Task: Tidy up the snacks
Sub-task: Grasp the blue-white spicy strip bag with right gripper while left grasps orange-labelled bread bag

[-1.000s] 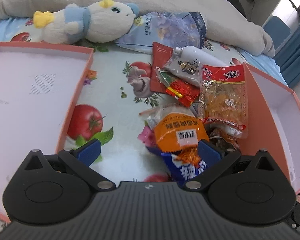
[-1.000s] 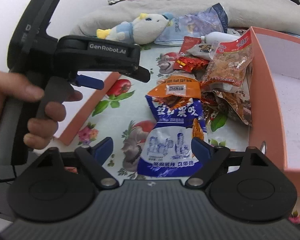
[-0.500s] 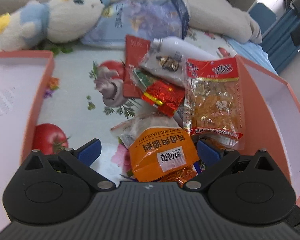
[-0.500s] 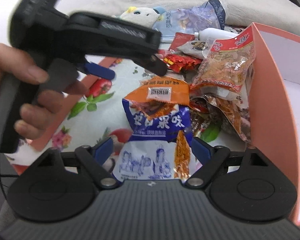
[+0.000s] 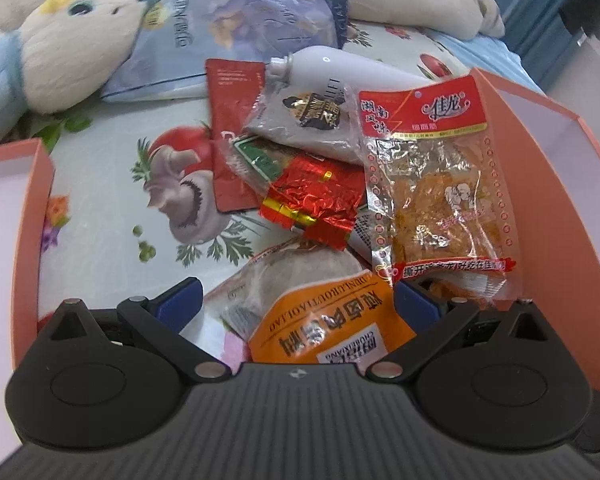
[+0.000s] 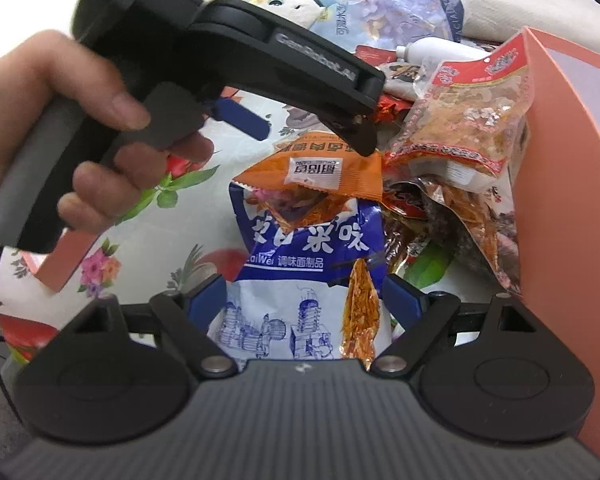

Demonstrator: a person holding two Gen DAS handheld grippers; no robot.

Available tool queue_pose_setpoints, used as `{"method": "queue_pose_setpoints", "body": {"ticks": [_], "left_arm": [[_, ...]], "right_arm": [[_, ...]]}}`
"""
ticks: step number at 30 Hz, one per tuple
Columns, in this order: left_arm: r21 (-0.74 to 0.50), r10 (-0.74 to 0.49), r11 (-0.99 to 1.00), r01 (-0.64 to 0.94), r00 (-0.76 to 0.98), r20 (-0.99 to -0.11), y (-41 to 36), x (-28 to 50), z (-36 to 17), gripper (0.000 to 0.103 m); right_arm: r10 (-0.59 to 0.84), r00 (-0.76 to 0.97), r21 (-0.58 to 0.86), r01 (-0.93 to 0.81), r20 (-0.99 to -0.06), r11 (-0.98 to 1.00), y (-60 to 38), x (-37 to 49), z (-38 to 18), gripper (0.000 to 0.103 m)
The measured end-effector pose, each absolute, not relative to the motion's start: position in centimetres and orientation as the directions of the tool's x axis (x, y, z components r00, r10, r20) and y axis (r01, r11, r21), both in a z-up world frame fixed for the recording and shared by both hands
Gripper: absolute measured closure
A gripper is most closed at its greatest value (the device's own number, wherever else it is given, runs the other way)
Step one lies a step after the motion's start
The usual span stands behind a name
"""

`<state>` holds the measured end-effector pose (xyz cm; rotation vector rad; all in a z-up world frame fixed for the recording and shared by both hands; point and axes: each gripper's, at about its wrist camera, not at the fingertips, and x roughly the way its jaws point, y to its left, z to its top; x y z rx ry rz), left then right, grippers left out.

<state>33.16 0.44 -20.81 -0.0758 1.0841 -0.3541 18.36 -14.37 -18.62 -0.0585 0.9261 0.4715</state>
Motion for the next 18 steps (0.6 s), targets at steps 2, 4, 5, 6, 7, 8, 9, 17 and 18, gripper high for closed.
{"method": "queue_pose_setpoints", "body": {"ticks": [2,4,5,6,7,8,9,17,18], "left_arm": [[-0.205,-0.312,0.937,0.281,0.418,-0.853,0.1,33.4,-20.9,0.000],[-0.199,-0.317,0.931,0.306,0.411,-0.855,-0.1,33.6,-21.2,0.000],[-0.198,-0.315,0.931,0.307,0.403,-0.859,-0.1,33.8,-21.4,0.000],[-0.198,-0.317,0.930,0.311,0.399,-0.860,-0.1,34.0,-21.5,0.000],[-0.197,-0.320,0.927,0.320,0.398,-0.860,-0.1,34.1,-21.6,0.000],[-0.192,-0.319,0.925,0.329,0.396,-0.861,-0.2,34.2,-21.7,0.000],[-0.188,-0.319,0.923,0.336,0.393,-0.863,-0.3,34.3,-21.9,0.001],[-0.146,-0.296,0.916,0.373,0.383,-0.875,-0.5,34.0,-22.4,0.012],[-0.144,-0.295,0.916,0.374,0.386,-0.874,-0.5,33.8,-22.3,0.014]], "right_arm": [[0.370,0.499,0.148,-0.428,-0.784,0.892,-14.2,18.5,-18.7,0.017],[0.376,0.488,0.154,-0.435,-0.788,0.887,-14.1,18.6,-18.8,0.017],[0.384,0.477,0.161,-0.442,-0.790,0.882,-14.1,18.6,-18.9,0.019],[0.385,0.473,0.162,-0.446,-0.792,0.880,-14.1,18.7,-19.0,0.019],[0.386,0.471,0.161,-0.448,-0.793,0.879,-14.2,18.7,-19.0,0.019],[0.385,0.468,0.161,-0.450,-0.795,0.879,-14.2,18.7,-19.1,0.020],[0.387,0.466,0.162,-0.451,-0.796,0.878,-14.2,18.7,-19.1,0.020],[0.423,0.427,0.175,-0.508,-0.799,0.843,-13.9,18.7,-19.1,0.029],[0.424,0.426,0.175,-0.510,-0.799,0.842,-13.9,18.7,-19.1,0.030]]}}
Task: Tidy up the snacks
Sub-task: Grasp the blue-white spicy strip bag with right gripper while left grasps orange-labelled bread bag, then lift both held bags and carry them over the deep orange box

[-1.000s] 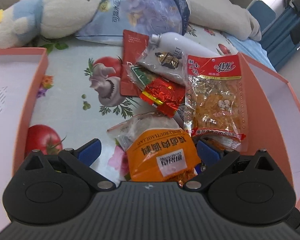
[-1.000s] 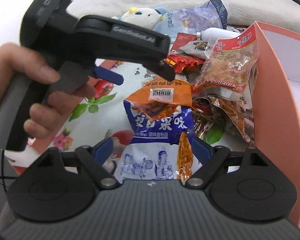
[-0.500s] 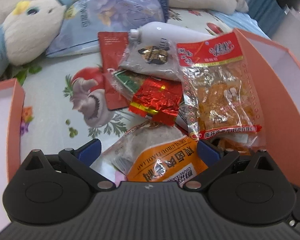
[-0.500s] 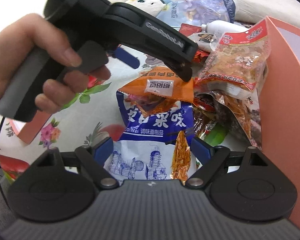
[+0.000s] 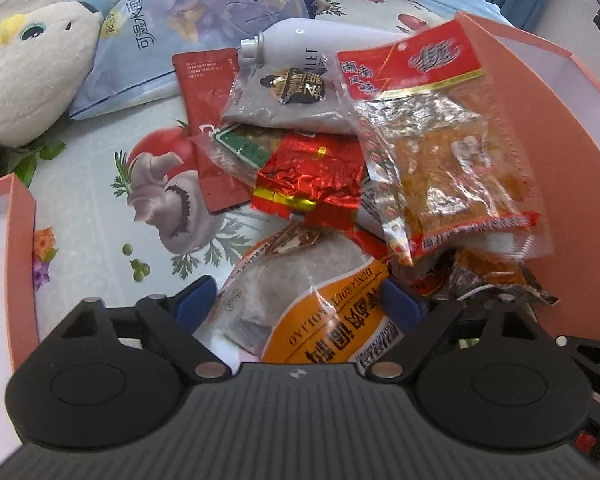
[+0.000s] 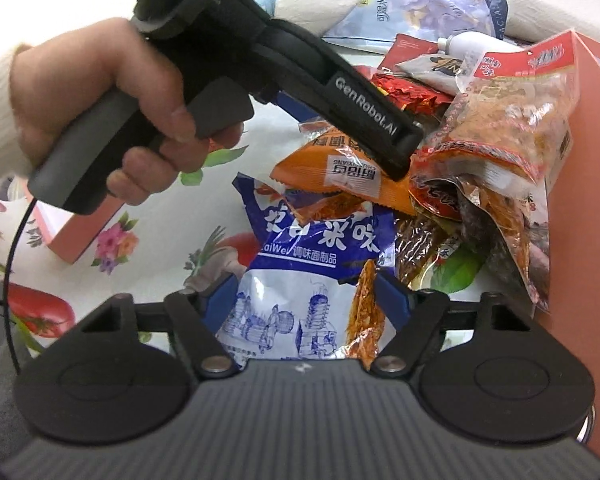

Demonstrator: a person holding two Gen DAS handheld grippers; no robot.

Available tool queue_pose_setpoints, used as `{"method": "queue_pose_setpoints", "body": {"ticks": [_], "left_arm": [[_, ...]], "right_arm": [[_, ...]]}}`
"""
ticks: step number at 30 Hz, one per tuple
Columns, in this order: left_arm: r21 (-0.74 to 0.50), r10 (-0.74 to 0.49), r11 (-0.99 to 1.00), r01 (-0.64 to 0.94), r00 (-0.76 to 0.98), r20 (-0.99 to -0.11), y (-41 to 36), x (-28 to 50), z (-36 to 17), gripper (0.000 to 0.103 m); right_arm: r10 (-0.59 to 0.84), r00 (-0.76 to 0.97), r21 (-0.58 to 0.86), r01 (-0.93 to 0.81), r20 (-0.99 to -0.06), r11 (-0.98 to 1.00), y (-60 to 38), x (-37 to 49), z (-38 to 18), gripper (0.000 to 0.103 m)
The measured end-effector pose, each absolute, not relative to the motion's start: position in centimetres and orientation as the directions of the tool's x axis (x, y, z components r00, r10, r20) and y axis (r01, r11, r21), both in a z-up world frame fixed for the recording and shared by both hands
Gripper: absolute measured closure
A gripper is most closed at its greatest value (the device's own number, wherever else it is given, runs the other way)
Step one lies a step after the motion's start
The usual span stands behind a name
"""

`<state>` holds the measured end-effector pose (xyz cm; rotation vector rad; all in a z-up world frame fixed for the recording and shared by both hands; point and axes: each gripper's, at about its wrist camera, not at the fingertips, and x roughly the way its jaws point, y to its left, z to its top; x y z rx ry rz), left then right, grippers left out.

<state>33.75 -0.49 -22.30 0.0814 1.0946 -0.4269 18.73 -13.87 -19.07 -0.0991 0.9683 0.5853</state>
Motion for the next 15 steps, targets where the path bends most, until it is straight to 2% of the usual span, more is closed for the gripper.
{"method": "queue_pose_setpoints", "body": {"ticks": [7,8,15], "left_arm": [[-0.136,-0.284,0.927,0.350,0.415,-0.865,0.0,32.1,-21.4,0.026],[-0.137,-0.285,0.928,0.346,0.422,-0.861,0.2,31.7,-21.3,0.029],[-0.152,-0.272,0.948,0.281,0.461,-0.845,1.7,29.3,-20.0,0.033]], "right_arm": [[0.434,0.413,0.181,-0.524,-0.800,0.832,-13.8,18.3,-18.7,0.044],[0.447,0.405,0.194,-0.530,-0.797,0.825,-13.9,18.2,-18.5,0.055],[0.449,0.411,0.199,-0.522,-0.794,0.829,-14.0,16.7,-17.8,0.064]]}}
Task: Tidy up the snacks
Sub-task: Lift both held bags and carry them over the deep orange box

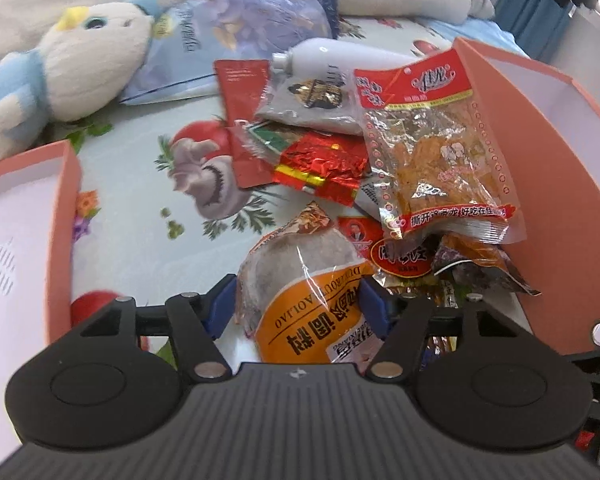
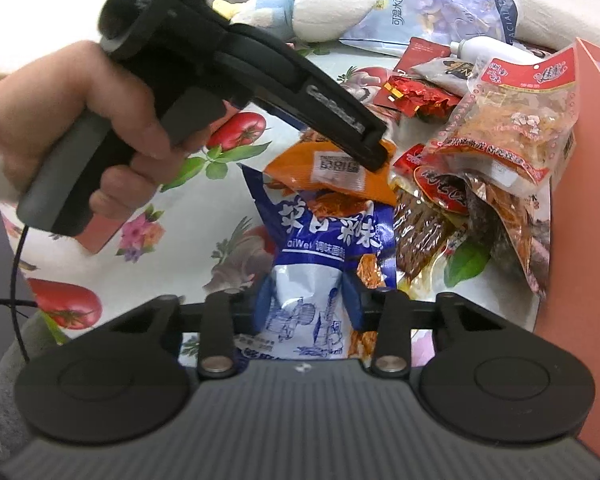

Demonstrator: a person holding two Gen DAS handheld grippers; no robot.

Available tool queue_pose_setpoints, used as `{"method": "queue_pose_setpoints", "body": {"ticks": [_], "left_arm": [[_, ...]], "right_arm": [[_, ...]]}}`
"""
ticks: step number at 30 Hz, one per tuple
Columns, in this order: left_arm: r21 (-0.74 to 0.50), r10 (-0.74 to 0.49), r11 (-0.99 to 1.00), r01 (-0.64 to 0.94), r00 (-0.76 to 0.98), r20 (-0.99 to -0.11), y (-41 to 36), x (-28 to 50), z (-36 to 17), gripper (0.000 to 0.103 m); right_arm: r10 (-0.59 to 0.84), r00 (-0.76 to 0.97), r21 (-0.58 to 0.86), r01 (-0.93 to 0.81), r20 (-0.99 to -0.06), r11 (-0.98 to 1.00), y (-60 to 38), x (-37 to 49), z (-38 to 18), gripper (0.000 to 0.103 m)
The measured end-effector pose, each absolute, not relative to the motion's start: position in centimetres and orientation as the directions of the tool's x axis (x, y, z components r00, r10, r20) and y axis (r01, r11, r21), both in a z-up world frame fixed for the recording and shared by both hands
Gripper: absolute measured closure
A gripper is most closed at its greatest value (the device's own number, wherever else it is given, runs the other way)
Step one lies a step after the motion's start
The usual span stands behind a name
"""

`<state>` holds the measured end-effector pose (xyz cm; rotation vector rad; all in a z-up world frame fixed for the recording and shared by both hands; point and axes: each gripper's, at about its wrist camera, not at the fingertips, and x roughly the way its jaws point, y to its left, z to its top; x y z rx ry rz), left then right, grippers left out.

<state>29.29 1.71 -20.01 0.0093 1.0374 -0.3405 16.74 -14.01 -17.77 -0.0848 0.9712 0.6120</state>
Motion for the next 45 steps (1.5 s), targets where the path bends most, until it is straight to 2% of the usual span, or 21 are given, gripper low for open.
{"method": "queue_pose_setpoints", "body": {"ticks": [15,26,37,45], "left_arm": [[-0.222,-0.223,0.972,0.076,0.598,-0.770,6.5,22.6,-14.7,0.033],[-0.290,-0.194,0.956,-0.047,0.638,-0.746,7.9,17.3,-13.6,0.033],[-0.289,-0.186,0.955,-0.061,0.635,-0.750,8.2,16.0,-12.7,0.033],[-0.302,-0.201,0.952,-0.045,0.654,-0.729,7.6,15.7,-10.5,0.033]], "right_arm": [[0.412,0.499,0.171,-0.458,-0.763,0.872,-15.3,13.4,-15.4,0.067],[0.358,0.549,0.146,-0.391,-0.756,0.909,-15.8,11.8,-14.1,0.067],[0.309,0.606,0.152,-0.297,-0.733,0.943,-16.7,11.4,-13.2,0.067],[0.321,0.644,0.149,-0.308,-0.694,0.940,-16.8,11.7,-10.3,0.067]]}}
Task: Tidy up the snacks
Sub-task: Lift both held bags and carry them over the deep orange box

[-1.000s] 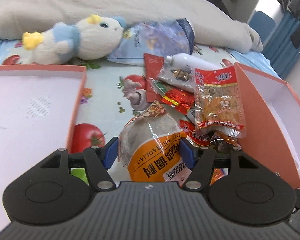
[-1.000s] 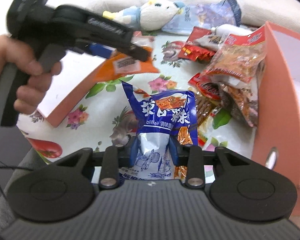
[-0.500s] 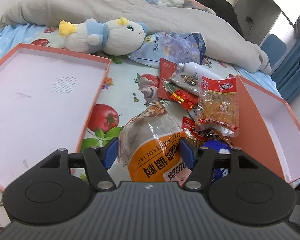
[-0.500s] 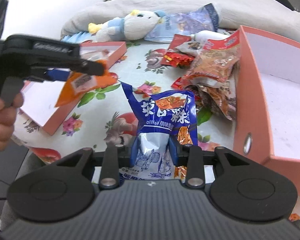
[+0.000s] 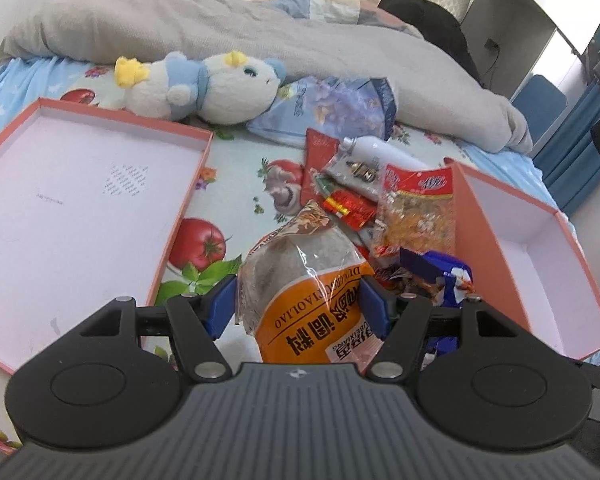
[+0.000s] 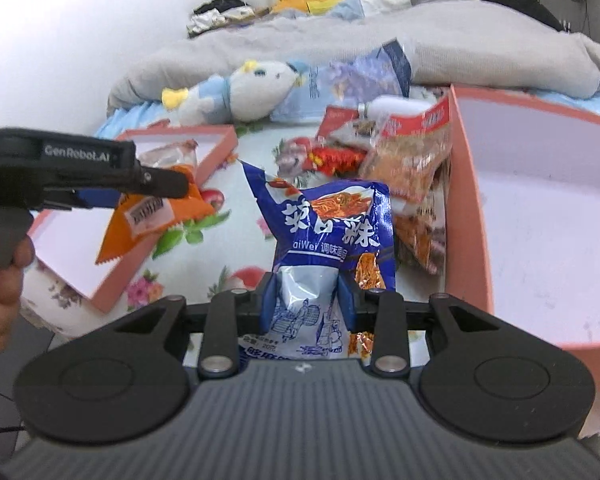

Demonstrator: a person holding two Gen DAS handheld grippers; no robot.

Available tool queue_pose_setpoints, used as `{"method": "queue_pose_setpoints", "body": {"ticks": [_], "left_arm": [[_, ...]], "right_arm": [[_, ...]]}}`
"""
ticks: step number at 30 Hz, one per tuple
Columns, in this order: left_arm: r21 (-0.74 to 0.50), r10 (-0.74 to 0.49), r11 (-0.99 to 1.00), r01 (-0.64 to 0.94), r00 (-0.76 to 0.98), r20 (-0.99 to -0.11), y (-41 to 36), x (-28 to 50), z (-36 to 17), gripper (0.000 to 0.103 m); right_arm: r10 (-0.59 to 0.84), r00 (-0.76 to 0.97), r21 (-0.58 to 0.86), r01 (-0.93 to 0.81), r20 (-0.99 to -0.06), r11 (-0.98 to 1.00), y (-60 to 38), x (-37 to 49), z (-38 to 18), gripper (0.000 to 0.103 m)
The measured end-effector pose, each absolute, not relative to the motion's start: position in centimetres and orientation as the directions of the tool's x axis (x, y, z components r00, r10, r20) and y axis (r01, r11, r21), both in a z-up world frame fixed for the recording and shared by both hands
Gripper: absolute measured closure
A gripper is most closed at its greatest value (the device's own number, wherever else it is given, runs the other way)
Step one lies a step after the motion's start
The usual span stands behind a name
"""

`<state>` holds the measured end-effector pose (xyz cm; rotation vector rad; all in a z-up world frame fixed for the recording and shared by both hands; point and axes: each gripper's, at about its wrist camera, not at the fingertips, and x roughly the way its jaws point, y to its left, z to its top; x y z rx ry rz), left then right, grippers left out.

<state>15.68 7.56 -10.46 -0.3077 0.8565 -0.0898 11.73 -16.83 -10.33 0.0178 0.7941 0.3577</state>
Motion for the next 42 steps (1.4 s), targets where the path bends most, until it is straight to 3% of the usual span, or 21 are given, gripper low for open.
{"method": "queue_pose_setpoints", "body": {"ticks": [19,42], "left_arm": [[-0.353,-0.269,0.935,0.038,0.725,-0.634,5.0,16.9,-2.9,0.033],[-0.375,-0.430,0.892,0.251,0.725,-0.537,-5.3,19.6,2.9,0.033]], "right_arm": [[0.320,0.759,0.111,-0.314,-0.567,0.943,-19.1,13.3,-2.9,0.067],[0.152,0.883,0.046,-0.147,-0.443,0.988,-27.4,14.6,2.8,0.067]]}}
